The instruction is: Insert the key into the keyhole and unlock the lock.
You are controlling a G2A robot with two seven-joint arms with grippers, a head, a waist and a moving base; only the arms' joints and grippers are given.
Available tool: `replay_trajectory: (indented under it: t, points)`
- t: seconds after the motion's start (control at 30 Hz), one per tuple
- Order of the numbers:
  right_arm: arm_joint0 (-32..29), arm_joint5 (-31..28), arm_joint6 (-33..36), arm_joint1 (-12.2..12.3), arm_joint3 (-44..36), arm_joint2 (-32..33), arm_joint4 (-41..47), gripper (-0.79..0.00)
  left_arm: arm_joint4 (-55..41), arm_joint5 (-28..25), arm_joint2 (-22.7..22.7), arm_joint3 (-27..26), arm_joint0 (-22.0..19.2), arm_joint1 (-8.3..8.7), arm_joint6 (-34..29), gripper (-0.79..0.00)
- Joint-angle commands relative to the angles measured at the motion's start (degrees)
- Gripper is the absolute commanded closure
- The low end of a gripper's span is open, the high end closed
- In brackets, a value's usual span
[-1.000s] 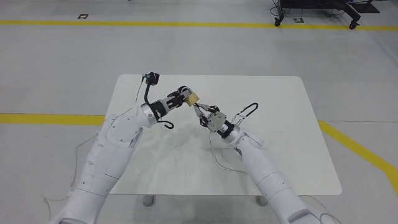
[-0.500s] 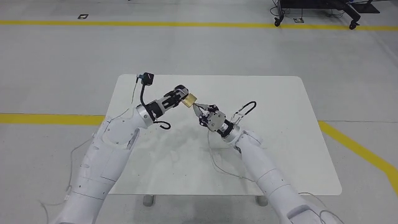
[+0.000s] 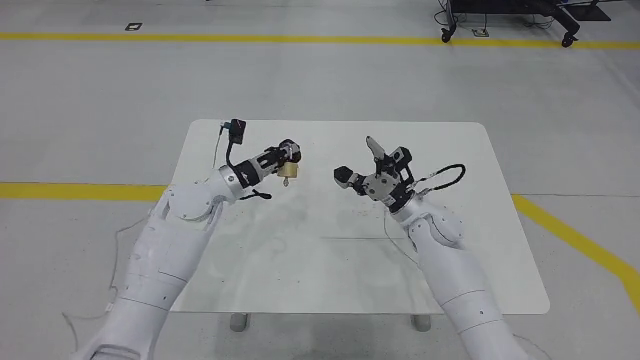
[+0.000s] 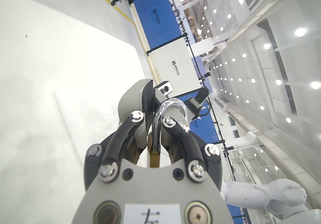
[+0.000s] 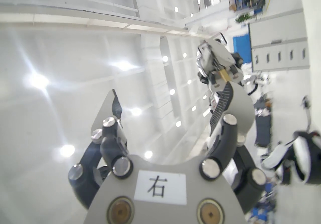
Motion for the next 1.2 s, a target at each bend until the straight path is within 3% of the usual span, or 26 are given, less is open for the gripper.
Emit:
replay_trajectory:
  t: [0.0, 0.27, 0.4, 0.47, 0.5, 0.57, 0.63, 0.67, 0.7, 0.73, 0.97, 1.17]
  points:
    - [-5.33, -2.50, -5.46, 1.00, -9.68, 4.47, -8.05, -0.785, 0.28, 4.75, 3.12, 1.73, -1.98, -0.63, -2.32, 0.000]
    - [-6.97, -2.73, -7.12, 1.27, -12.37, 5.77, -10.04, -0.785, 0.55, 19.85, 17.82, 13.29, -12.19, -5.65, -6.26, 0.000]
    - [-6.97, -2.73, -7.12, 1.27, -12.37, 5.77, -10.04, -0.785, 1.08, 21.14, 25.06, 19.50, -16.17, -9.26, -6.56, 0.000]
    - [-6.97, -2.73, -7.12, 1.27, -12.37, 5.77, -10.04, -0.785, 1.44, 20.27, 28.15, 22.44, -17.67, -11.10, -6.87, -0.040]
    - [-6.97, -2.73, -7.12, 1.27, -12.37, 5.77, -10.04, -0.785, 1.41, 19.81, 29.66, 24.58, -18.56, -12.26, -6.53, -0.077]
    - [-6.97, -2.73, -7.12, 1.27, -12.37, 5.77, -10.04, -0.785, 0.37, 19.23, 30.72, 27.18, -19.59, -13.63, -5.90, -0.296]
    - [-6.97, -2.73, -7.12, 1.27, -12.37, 5.77, -10.04, -0.785, -0.70, 18.21, 31.71, 30.52, -21.10, -15.27, -5.34, -0.382]
    - [-6.97, -2.73, -7.12, 1.27, -12.37, 5.77, -10.04, -0.785, -1.18, 17.75, 31.91, 31.85, -21.66, -15.85, -5.04, -0.545]
    - [-6.97, -2.73, -7.12, 1.27, -12.37, 5.77, -10.04, -0.785, -1.56, 17.32, 32.04, 33.11, -22.21, -16.36, -4.80, -0.779]
    - [-6.97, -2.73, -7.12, 1.27, -12.37, 5.77, -10.04, -0.785, -1.97, 16.67, 32.03, 34.18, -22.72, -16.79, -4.54, -0.785]
    - [-6.97, -2.73, -7.12, 1.27, -12.37, 5.77, -10.04, -0.785, -3.54, 12.75, 29.98, 39.43, -25.58, -17.63, -2.32, -0.785]
    - [-6.50, -5.04, -11.44, 1.35, -12.58, 5.65, -13.50, -0.785, 0.15, 2.37, 25.38, 38.25, -27.72, -14.87, 5.52, -0.785]
